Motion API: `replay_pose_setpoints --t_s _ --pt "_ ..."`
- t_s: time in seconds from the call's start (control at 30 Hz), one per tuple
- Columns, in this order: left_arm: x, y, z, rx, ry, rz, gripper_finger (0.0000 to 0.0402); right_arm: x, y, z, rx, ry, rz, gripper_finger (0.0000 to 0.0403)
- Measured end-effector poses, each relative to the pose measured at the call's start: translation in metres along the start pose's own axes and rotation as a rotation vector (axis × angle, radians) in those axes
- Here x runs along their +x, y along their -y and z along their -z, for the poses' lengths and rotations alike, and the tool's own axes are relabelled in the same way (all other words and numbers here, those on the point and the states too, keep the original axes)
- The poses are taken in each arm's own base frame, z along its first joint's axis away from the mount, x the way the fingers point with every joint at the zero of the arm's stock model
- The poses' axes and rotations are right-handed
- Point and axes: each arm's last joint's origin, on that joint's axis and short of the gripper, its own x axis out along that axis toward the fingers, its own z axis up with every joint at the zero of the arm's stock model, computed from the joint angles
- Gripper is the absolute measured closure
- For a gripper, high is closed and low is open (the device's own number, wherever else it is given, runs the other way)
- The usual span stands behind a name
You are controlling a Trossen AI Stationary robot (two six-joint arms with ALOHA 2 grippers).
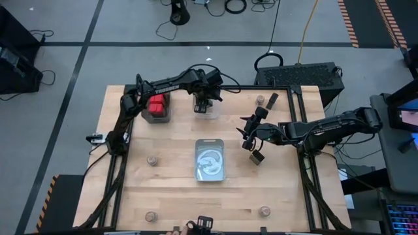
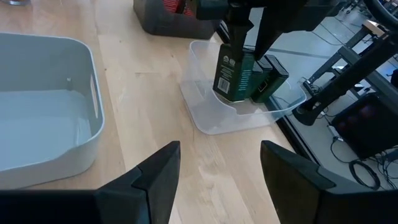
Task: Sort spices by type
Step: Put the black seasoning can into the transparent bin
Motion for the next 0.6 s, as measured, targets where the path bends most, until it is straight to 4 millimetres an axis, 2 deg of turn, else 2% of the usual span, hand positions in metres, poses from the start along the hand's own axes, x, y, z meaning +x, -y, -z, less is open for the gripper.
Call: replay_pose_setpoints --t_s 0.47,0.6 --pt "0.0002 -0.0019 -0.0001 0.006 0.009 -0.009 0.024 0.0 0.0 0.0 0.0 0.0 0.0 0.0197" --pt "0.0003 -0.0009 0.0023 0.097 -0.015 0.004 0.024 0.0 -0.0001 0.0 0.0 0.0 0.0 0.0197"
